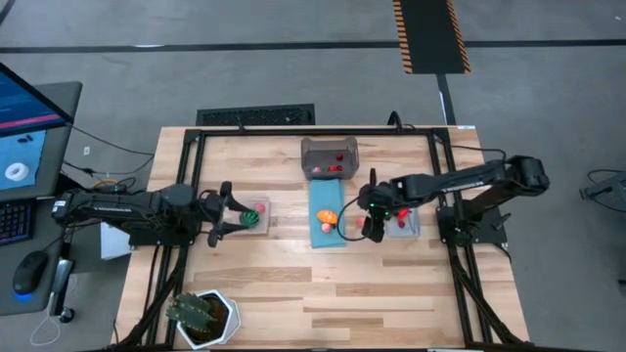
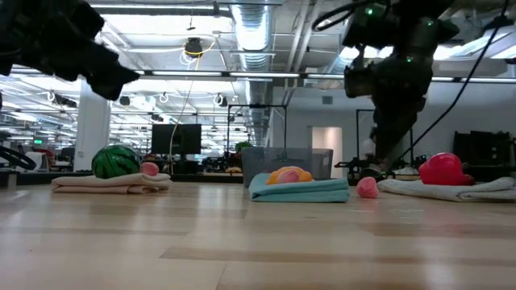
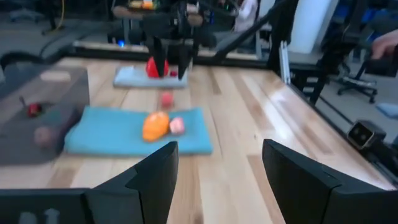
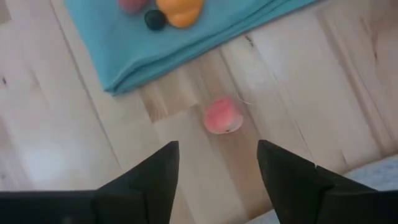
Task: Pick and placing Produce into tupperware
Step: Put the pink peach into the gray bin
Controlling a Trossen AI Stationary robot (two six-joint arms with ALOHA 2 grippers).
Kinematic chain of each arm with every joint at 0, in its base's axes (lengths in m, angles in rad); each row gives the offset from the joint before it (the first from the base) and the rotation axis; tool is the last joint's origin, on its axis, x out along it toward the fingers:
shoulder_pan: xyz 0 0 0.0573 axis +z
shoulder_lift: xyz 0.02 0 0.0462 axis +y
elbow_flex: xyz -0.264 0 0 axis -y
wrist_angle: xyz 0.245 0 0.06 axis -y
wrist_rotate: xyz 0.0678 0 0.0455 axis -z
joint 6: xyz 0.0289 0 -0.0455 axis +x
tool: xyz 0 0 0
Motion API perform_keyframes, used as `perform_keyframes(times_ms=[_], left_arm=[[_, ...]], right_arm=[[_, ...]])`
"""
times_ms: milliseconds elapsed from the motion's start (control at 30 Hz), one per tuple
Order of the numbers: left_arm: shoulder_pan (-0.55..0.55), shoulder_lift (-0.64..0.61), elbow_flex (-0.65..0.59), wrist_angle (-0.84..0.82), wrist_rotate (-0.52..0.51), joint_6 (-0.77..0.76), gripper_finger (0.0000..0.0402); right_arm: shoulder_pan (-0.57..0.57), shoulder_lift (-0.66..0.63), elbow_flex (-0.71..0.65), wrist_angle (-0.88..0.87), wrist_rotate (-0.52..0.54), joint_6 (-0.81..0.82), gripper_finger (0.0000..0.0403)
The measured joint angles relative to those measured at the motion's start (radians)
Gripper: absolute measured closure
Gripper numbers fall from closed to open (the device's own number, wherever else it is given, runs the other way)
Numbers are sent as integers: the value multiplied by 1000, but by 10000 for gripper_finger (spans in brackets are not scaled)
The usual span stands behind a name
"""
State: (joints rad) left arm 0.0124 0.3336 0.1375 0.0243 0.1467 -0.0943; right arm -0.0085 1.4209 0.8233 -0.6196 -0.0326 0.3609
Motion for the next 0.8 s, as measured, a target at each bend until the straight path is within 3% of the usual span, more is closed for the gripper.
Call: perform_keyframes(times_ms=[300,533,800], left_arm=[[-6,0,-3,-163,11,-36,178],[-40,-8,-125,130,111,85,178],[-40,-9,-126,145,121,100,178]], right_arm=[[1,71,53,1,15,-56,158],[1,132,56,10,18,-89,158],[1,145,56,42,32,-108,158]])
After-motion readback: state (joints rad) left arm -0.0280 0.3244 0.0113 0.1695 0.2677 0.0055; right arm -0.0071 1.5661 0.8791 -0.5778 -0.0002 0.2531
